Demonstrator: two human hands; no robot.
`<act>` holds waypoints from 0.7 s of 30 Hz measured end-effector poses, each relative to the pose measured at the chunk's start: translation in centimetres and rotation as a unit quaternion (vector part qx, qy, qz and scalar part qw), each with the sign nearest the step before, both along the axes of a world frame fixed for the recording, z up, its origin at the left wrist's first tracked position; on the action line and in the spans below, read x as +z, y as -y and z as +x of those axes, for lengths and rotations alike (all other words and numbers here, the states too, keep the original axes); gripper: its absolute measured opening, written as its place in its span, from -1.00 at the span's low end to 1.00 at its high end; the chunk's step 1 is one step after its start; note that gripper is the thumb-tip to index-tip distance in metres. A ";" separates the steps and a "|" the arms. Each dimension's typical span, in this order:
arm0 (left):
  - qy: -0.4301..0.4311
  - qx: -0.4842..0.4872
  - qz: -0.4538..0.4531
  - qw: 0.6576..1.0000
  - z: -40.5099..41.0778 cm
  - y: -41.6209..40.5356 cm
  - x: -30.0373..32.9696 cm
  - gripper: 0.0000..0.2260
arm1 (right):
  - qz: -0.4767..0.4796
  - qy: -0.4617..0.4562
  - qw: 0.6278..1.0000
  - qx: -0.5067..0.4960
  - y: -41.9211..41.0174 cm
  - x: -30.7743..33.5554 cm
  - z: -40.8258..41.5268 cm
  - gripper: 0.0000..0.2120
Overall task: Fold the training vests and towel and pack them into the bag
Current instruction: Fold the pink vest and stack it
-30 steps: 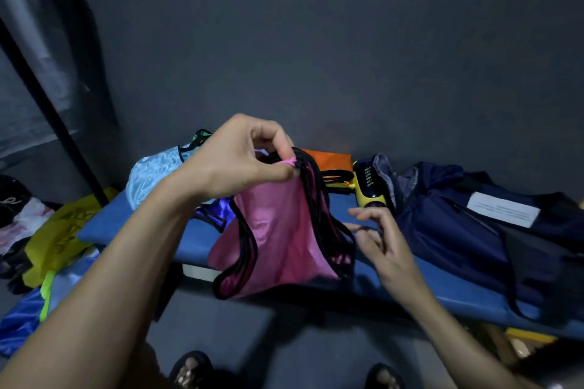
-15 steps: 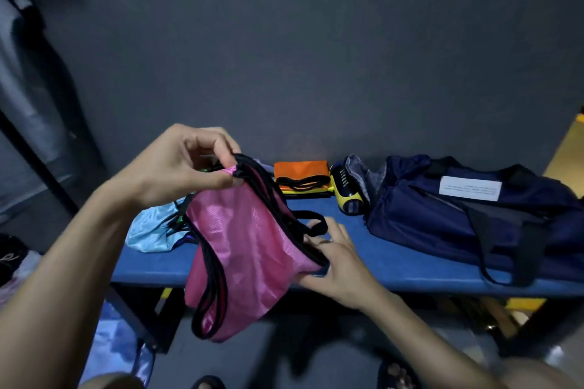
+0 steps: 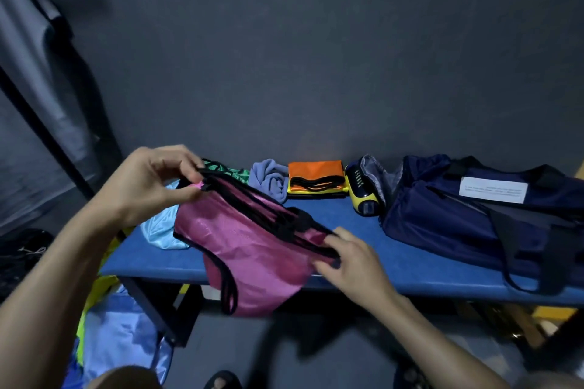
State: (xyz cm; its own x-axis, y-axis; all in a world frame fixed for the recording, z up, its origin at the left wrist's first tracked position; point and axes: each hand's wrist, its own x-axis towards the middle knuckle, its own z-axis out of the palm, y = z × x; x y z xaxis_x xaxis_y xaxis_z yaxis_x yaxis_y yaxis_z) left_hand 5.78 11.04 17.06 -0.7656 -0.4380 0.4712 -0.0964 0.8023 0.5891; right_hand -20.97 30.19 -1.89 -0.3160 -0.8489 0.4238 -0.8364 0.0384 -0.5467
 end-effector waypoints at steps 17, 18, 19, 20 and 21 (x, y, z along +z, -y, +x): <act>-0.158 0.106 0.144 0.971 -1.3 1.8 -6.7 -0.88 | -0.132 -0.244 0.959 0.051 -3.6 2.5 -3.0 -0.77; -0.156 0.107 0.140 0.972 -1.2 1.8 -6.7 -0.88 | -0.126 -0.240 0.961 0.052 -3.5 2.5 -3.1 -0.76; -0.154 0.108 0.138 0.972 -1.2 1.9 -6.6 -0.88 | -0.119 -0.237 0.963 0.052 -3.5 2.4 -3.3 -0.74; -0.153 0.110 0.139 0.972 -1.1 1.9 -6.6 -0.88 | -0.111 -0.236 0.964 0.047 -3.4 2.2 -3.4 -0.72; -0.152 0.112 0.139 0.972 -1.0 1.8 -6.6 -0.88 | -0.099 -0.237 0.966 0.039 -3.3 2.1 -3.5 -0.69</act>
